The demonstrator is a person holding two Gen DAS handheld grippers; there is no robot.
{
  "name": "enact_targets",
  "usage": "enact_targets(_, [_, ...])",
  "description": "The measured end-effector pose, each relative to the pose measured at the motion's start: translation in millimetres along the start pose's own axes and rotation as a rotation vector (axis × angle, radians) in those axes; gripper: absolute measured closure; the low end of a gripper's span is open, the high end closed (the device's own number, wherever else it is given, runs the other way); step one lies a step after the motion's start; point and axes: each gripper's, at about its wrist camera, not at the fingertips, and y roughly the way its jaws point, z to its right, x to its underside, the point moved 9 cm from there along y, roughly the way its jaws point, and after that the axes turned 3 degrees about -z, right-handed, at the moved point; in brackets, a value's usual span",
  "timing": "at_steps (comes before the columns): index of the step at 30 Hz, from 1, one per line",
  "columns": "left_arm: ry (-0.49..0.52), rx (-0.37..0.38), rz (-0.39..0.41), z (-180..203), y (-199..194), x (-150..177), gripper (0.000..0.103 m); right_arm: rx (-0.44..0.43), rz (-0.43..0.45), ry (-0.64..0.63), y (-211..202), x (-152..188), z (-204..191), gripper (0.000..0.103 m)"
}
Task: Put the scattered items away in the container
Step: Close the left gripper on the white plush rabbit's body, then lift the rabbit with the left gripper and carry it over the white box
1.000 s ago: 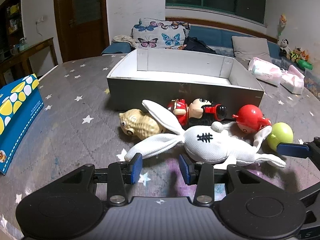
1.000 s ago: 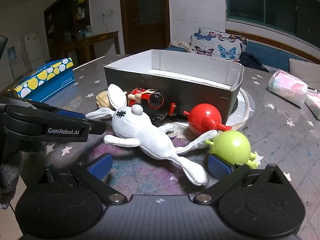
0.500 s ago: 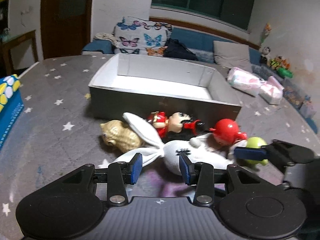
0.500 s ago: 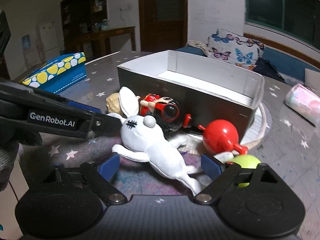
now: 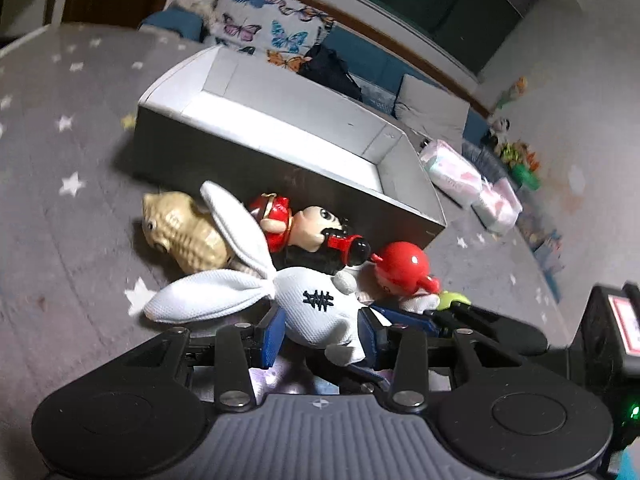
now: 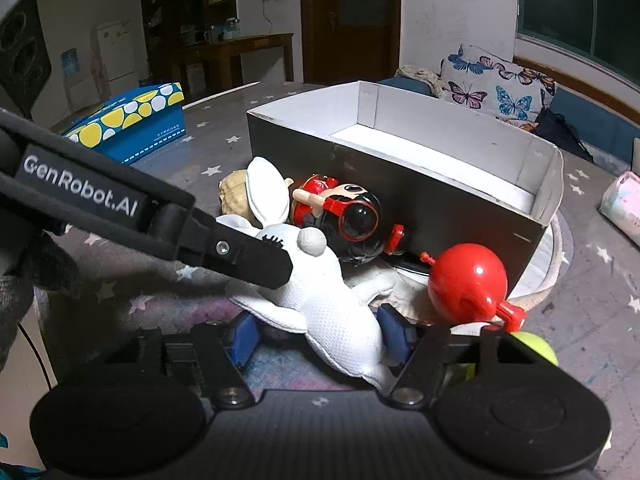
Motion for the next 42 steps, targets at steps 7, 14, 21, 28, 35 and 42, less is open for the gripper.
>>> enact_targets(7, [-0.16, 0.081, 0.02, -14.9, 6.2, -6.0, 0.059, -0.022, -0.001, 0.008, 1.7, 1.9, -1.5, 0.05])
enact_targets(14, [-0.281, 0.125, 0.011, -28.3, 8.4, 1.3, 0.059, -0.037, 0.006, 0.051, -1.2, 4.0, 5.0, 0.055])
enact_targets(21, [-0.259, 0.128, 0.041, -27.0, 12.5, 0.4, 0.059, -0.025, 0.005, 0.033, -0.2, 3.9, -0.3, 0.055])
enact_targets(28, [-0.209, 0.138, 0.068, -16.3, -9.5, -1.4, 0.064, -0.032, 0.017, 0.02, -11.3, 1.8, -5.5, 0.063])
enact_targets(35, [-0.126, 0.187, 0.181, 14.5, -44.2, -37.9, 0.065, -0.027, 0.1, -0.048, -46.8, -32.8, -6.3, 0.067])
enact_targets(42, [-0.129, 0.214, 0.24, 28.7, -33.0, -96.8, 0.065, 0.035, 0.134, -0.148, -43.3, -88.9, 21.9, 0.07])
